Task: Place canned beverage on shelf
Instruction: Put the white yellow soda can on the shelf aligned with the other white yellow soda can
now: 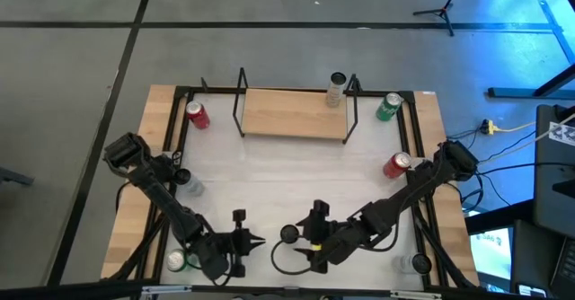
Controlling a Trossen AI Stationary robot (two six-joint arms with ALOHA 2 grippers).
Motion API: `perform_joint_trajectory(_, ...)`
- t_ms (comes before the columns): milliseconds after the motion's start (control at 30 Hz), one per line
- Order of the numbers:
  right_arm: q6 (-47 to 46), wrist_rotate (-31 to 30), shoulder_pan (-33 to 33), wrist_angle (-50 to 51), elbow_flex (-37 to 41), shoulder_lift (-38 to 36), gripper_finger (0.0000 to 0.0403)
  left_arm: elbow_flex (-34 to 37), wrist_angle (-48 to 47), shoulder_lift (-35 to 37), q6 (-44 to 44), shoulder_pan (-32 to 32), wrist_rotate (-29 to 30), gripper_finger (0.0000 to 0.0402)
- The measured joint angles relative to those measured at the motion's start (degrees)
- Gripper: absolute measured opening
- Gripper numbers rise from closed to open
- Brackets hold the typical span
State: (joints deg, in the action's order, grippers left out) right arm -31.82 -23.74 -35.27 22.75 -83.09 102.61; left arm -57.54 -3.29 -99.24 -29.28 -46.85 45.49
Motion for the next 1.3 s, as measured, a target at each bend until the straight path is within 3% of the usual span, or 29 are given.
perform_joint_trajectory(233, 1.75, -5.21, 0.53, -0.86, -0.59, 0.65, 0.0321, 0.0, -0.22, 0.0, -0.22, -0.5, 0.47, 0.0018)
perform_joint_trajectory(500, 4.55, -4.15, 0.88, -6.17, -0.54, 4.23, 0.0321, 0.0, -0.19, 0.0, -0.2, -0.53, 0.38, 0.0018)
perform_joint_trajectory(967, 4.76, -3.71, 0.79, -5.37, -0.54, 5.44, 0.0321, 0.0, -0.17, 0.0, -0.15, -0.53, 0.44, 0.0018)
perform_joint_trajectory(1133, 4.68, -6.8, 0.79, -4.07, -0.54, 5.44, 0.0321, 0.0, -0.17, 0.0, -0.15, -0.53, 0.44, 0.0018)
perform_joint_trajectory(1300, 4.56, -4.55, 0.79, -4.72, -0.51, 5.67, 0.0321, 0.0, -0.17, 0.0, -0.15, -0.53, 0.44, 0.0018)
